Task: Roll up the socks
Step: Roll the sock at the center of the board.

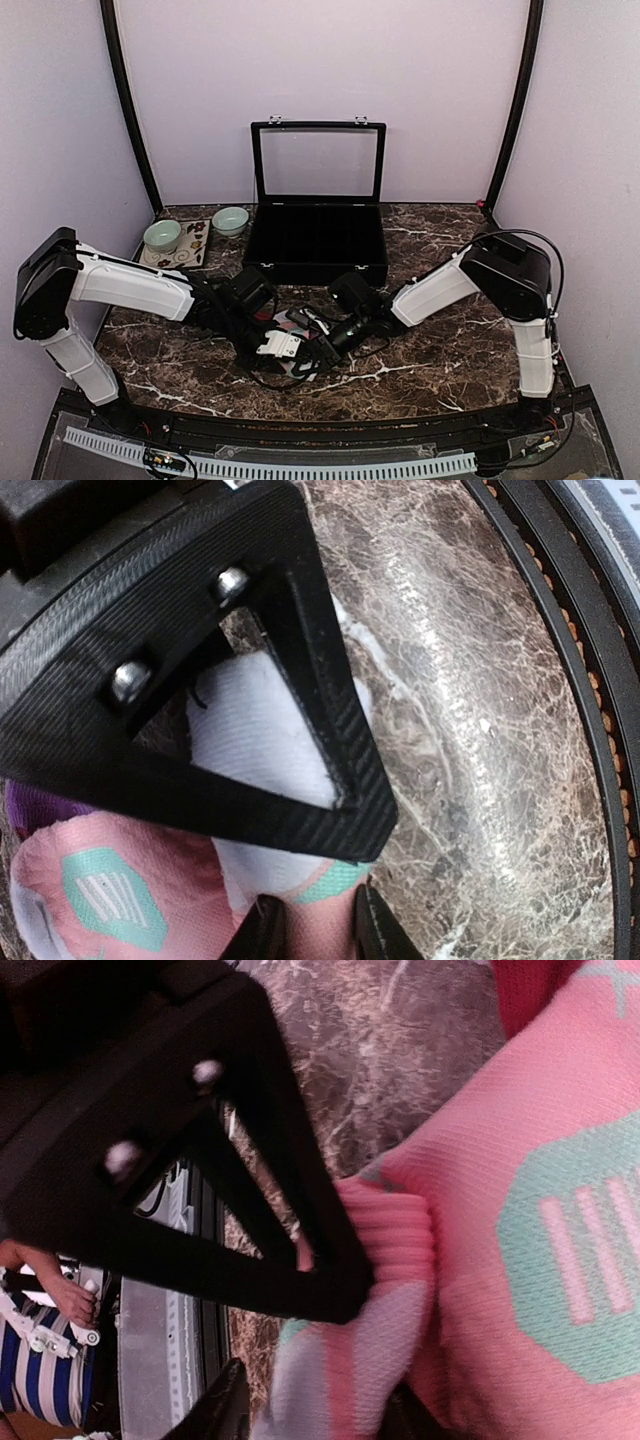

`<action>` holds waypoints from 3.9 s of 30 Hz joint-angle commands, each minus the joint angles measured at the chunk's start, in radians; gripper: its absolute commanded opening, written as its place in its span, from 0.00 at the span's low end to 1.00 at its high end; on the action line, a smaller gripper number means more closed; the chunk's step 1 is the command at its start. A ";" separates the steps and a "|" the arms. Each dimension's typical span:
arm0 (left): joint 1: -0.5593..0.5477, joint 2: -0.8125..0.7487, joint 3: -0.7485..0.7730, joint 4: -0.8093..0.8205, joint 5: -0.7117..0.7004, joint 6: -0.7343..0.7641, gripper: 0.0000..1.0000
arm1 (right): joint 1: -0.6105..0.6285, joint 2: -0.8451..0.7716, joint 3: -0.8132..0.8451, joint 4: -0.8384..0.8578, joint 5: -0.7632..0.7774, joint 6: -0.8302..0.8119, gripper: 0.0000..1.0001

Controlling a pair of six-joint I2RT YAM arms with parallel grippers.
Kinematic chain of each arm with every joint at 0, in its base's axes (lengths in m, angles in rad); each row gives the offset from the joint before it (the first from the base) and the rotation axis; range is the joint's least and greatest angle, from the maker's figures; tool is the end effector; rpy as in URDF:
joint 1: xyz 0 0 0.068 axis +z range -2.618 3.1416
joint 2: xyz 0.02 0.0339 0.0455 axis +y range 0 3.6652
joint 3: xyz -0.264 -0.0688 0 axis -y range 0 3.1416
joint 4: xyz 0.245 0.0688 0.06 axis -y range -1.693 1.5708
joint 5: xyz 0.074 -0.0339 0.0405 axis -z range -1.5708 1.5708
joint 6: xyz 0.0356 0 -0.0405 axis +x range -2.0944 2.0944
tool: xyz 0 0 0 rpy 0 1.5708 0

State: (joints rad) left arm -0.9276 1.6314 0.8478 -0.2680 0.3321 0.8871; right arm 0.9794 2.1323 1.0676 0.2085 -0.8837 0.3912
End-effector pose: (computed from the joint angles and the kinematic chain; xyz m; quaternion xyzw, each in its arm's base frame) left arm 0.1738 -0.2513 0.1531 0.7771 0.5536 -0.1648 0.2499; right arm 0.1974 0.3433 0.0788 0.3886 -0.7672 -0.5103 0.0088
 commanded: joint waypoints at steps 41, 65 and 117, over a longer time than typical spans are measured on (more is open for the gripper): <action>0.124 0.128 0.028 -0.208 0.107 -0.064 0.24 | -0.034 -0.733 -0.565 0.015 1.028 0.209 1.00; 0.188 0.256 0.135 -0.341 0.149 -0.057 0.28 | 0.291 -0.596 -0.412 0.159 0.887 -0.911 0.80; 0.189 0.301 0.218 -0.403 0.146 -0.030 0.28 | 0.137 -0.042 -0.164 0.141 0.726 -1.027 0.41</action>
State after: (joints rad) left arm -0.7311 1.8877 1.1370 -0.5999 0.6270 0.8356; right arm 1.1225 1.9903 0.9260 0.4770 -0.1467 -0.6842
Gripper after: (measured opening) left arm 0.275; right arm 0.420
